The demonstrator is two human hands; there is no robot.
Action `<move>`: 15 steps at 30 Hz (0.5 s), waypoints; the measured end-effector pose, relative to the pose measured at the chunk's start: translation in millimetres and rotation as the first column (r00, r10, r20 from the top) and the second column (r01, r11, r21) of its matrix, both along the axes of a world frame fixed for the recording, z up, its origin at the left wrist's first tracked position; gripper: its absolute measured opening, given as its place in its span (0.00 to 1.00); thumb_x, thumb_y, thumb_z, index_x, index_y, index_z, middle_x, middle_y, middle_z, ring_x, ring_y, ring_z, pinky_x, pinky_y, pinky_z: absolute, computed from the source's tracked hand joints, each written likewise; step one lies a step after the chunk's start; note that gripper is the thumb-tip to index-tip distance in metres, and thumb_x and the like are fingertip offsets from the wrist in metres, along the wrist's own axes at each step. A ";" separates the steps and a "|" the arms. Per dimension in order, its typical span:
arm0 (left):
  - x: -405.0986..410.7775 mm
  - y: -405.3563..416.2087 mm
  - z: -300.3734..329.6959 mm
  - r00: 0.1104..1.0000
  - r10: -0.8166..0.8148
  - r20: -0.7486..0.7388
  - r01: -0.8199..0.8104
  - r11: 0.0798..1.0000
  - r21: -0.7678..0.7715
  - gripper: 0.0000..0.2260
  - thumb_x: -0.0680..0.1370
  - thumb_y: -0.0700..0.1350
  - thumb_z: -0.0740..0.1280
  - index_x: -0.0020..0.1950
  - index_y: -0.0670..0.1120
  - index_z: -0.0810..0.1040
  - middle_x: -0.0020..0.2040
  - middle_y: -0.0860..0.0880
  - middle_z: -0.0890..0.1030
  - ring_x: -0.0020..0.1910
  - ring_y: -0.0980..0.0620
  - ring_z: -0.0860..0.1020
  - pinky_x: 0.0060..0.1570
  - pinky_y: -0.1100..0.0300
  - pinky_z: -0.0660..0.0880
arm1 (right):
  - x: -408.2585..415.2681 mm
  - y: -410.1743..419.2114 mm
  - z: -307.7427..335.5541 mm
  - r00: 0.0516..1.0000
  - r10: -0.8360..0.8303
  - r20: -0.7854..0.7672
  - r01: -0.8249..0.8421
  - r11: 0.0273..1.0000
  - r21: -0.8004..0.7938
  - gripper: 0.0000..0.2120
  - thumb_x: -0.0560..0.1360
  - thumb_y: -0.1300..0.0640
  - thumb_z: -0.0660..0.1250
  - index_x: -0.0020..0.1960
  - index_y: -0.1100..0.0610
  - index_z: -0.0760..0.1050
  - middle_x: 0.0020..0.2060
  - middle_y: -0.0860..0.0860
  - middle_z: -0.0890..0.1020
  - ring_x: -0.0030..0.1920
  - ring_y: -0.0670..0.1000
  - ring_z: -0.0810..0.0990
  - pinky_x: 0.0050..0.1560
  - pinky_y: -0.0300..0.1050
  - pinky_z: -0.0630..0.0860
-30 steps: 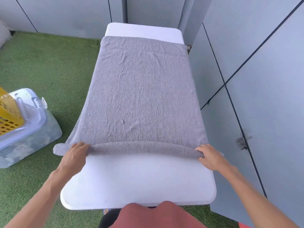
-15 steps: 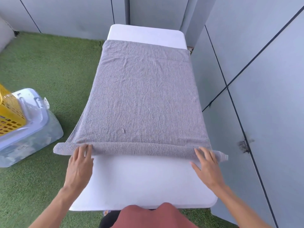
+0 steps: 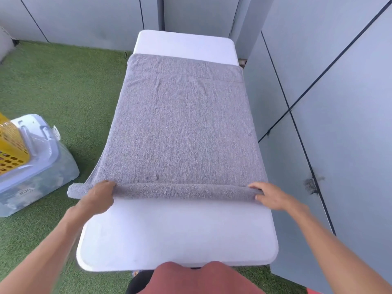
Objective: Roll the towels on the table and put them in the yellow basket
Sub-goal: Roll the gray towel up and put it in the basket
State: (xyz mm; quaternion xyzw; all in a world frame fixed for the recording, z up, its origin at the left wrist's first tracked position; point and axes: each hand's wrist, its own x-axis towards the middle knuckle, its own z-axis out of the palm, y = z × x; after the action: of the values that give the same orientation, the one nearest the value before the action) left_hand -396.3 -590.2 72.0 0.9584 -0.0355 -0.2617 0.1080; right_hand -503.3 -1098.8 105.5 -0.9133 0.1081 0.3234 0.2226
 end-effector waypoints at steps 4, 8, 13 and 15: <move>-4.2 -5.6 6.8 0.923 0.194 0.333 -0.131 0.971 -0.202 0.15 0.74 0.30 0.63 0.60 0.38 0.74 0.56 0.37 0.72 0.54 0.36 0.70 0.55 0.44 0.68 | -1.5 14.4 -12.8 0.860 -0.146 0.490 0.199 0.978 -0.058 0.15 0.74 0.65 0.66 0.56 0.50 0.75 0.52 0.49 0.76 0.56 0.54 0.75 0.55 0.51 0.71; -37.8 -7.9 0.4 0.832 -0.030 0.554 0.056 0.998 -0.031 0.10 0.72 0.33 0.70 0.52 0.41 0.78 0.49 0.42 0.71 0.45 0.40 0.70 0.41 0.44 0.72 | -24.7 32.9 -31.4 0.775 0.020 0.632 0.204 0.939 -0.279 0.10 0.77 0.53 0.63 0.55 0.54 0.79 0.52 0.50 0.77 0.54 0.57 0.73 0.55 0.54 0.67; -47.1 -7.9 -17.9 0.830 -0.160 0.535 0.194 0.981 -0.006 0.28 0.69 0.33 0.74 0.67 0.34 0.70 0.61 0.37 0.71 0.57 0.36 0.72 0.56 0.42 0.75 | -33.7 33.6 -43.7 0.840 0.110 0.532 0.095 0.934 -0.344 0.26 0.68 0.55 0.75 0.64 0.61 0.74 0.58 0.54 0.76 0.59 0.57 0.71 0.61 0.53 0.67; -32.8 -9.9 -17.8 0.844 -0.140 0.517 0.185 0.982 -0.036 0.25 0.69 0.29 0.71 0.65 0.35 0.71 0.60 0.39 0.72 0.57 0.36 0.72 0.56 0.42 0.74 | -22.4 34.4 -41.6 0.871 0.089 0.482 0.104 0.927 -0.360 0.24 0.66 0.60 0.76 0.61 0.61 0.76 0.56 0.54 0.78 0.58 0.60 0.75 0.58 0.56 0.71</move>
State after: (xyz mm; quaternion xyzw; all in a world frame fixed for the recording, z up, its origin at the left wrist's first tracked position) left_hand -429.1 -600.1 54.2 0.9815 -0.1549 -0.0039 0.1126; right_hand -525.7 -1064.4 63.8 -0.9902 0.1112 0.0537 0.0656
